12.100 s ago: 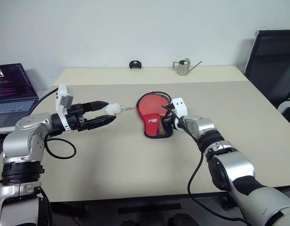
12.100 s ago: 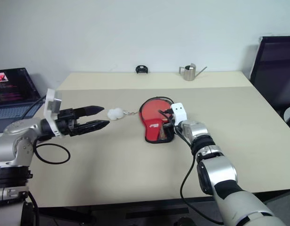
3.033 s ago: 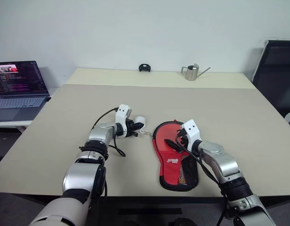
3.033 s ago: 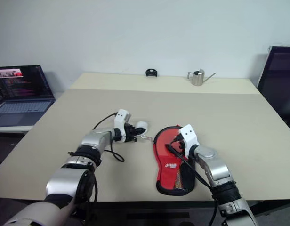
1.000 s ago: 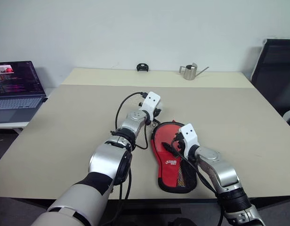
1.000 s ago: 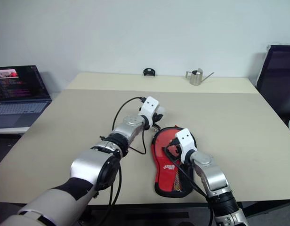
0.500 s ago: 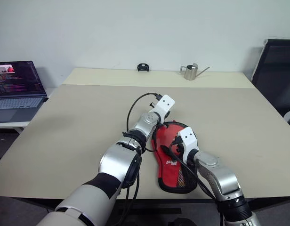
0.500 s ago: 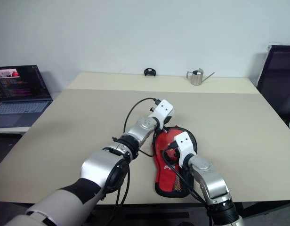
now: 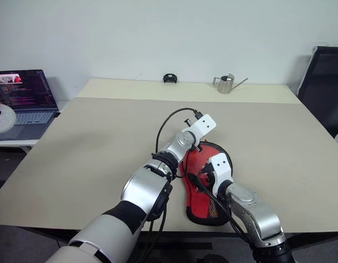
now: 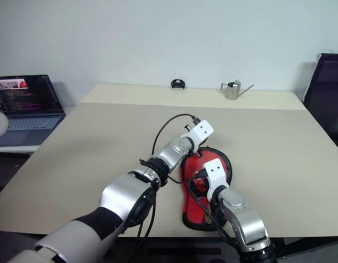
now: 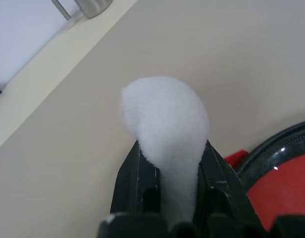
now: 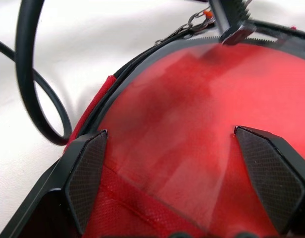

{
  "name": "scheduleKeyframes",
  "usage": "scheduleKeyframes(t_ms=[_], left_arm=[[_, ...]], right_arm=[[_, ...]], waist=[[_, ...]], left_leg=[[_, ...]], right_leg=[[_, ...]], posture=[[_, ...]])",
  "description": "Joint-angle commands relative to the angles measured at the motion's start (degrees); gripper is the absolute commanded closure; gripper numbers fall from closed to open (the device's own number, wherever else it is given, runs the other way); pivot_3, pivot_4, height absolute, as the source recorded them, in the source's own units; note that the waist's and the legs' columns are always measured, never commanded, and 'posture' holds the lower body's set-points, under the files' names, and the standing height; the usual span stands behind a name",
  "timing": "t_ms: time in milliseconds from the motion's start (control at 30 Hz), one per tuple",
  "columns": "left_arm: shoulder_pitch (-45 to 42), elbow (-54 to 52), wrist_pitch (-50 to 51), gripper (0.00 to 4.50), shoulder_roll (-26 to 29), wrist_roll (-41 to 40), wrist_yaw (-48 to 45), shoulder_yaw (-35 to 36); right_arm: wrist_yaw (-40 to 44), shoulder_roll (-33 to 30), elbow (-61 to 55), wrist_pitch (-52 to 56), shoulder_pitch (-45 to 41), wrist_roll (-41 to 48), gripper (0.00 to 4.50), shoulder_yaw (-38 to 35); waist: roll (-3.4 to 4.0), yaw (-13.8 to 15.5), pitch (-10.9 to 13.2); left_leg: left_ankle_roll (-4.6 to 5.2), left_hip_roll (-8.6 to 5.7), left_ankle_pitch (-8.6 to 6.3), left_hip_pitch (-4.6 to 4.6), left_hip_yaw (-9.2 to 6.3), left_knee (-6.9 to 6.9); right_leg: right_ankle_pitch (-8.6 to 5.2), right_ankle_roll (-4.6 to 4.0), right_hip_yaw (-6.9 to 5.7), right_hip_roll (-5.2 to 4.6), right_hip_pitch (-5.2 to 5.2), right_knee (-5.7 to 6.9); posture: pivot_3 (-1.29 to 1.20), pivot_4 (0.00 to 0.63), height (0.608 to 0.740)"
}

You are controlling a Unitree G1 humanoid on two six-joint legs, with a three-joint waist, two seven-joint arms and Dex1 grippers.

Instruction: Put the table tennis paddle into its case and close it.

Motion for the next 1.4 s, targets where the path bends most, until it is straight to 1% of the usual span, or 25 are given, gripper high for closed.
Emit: scheduleKeyframes(t_ms=[33,167,333,767,867,933,1100,1300,1367,1400], left_arm=[[-4.28,-1.74,-2.16,4.1,-1.53,0.85,1.88,-0.25],[-5.39,-1.65,-1.74,4.1,-1.4,1.21,4.07,0.18],[-6.04,-1.49,-1.84,4.1,-1.4,3.05,7.14,-0.88],[-8.05,-1.33,-1.61,4.1,-1.91,6.59,10.88,-2.67],[-7.06,-1.24,-1.21,4.1,-2.42,6.64,8.79,-2.65],[-5.34,-1.12,-0.34,4.1,-3.24,5.86,4.37,-2.21],[-2.25,-1.02,1.46,4.1,-3.66,5.56,-1.51,-2.23],[-0.54,-1.17,3.33,4.1,-3.13,4.77,-3.86,-1.42],[-0.32,-1.23,3.82,3.39,-2.85,3.88,-5.1,-0.63],[-0.28,-1.27,3.97,3.19,-2.76,3.49,-5.62,-0.31]], right_arm=[[-0.91,0.79,5.89,9.28,5.77,1.01,0.0,2.4],[-2.41,2.01,4.21,10.18,6.97,1.1,0.0,2.51],[-3.9,3.14,2.52,10.64,9.06,1.08,0.0,2.94],[-5.77,4.28,1.02,10.83,10.95,1.21,0.0,3.39],[-5.83,4.44,1.59,10.53,10.51,1.16,0.0,3.25],[-5.8,4.52,2.01,10.2,10.18,1.11,0.0,3.18],[-5.72,4.72,2.91,9.51,9.56,0.95,0.0,3.28],[-5.39,4.64,3.91,8.96,8.85,0.83,0.0,3.31],[-5.35,4.74,4.09,8.94,8.56,0.84,0.0,3.45],[-5.29,4.74,4.23,8.91,8.4,0.86,0.0,3.49]], waist=[[0.0,0.11,0.0],[0.0,0.27,0.0],[0.0,0.51,0.0],[0.01,0.84,0.0],[0.01,0.84,0.0],[0.01,0.84,0.0],[0.1,0.73,-0.11],[0.16,0.51,-0.19],[0.16,0.42,-0.3],[0.17,0.35,-0.4]], left_leg=[[0.0,0.0,0.0,0.0,-0.01,0.0],[-0.01,0.0,0.0,-0.03,-0.02,-0.01],[-0.02,0.0,-0.01,-0.04,-0.02,-0.02],[-0.09,0.01,-0.06,-0.1,-0.04,-0.08],[-0.09,0.0,-0.06,-0.1,-0.04,-0.08],[-0.09,0.0,-0.06,-0.1,-0.03,-0.08],[-0.1,0.02,-0.05,-0.07,0.0,-0.08],[-0.09,0.05,-0.06,-0.06,0.01,-0.08],[-0.09,0.04,-0.06,-0.06,0.02,-0.08],[-0.08,0.04,-0.06,-0.05,0.02,-0.08]], right_leg=[[0.0,0.0,0.0,0.0,0.0,0.0],[0.0,0.0,-0.02,0.0,-0.02,-0.01],[0.0,0.0,-0.03,0.0,0.0,-0.1],[0.0,0.0,-0.06,0.0,0.01,-0.32],[0.0,0.0,-0.07,0.0,0.01,-0.32],[0.0,0.0,-0.06,0.0,0.01,-0.32],[0.0,0.0,-0.04,0.03,0.02,-0.32],[0.0,0.0,-0.02,0.06,0.01,-0.31],[0.0,0.0,-0.01,0.06,0.02,-0.3],[0.0,0.0,-0.01,0.06,0.02,-0.3]], posture=[[0.0,0.15,0.74],[0.0,0.15,0.74],[0.0,0.15,0.74],[0.0,0.15,0.74],[0.0,0.15,0.74],[0.0,0.15,0.74],[0.0,0.15,0.74],[0.0,0.15,0.74],[0.0,0.15,0.74],[0.0,0.15,0.74]])
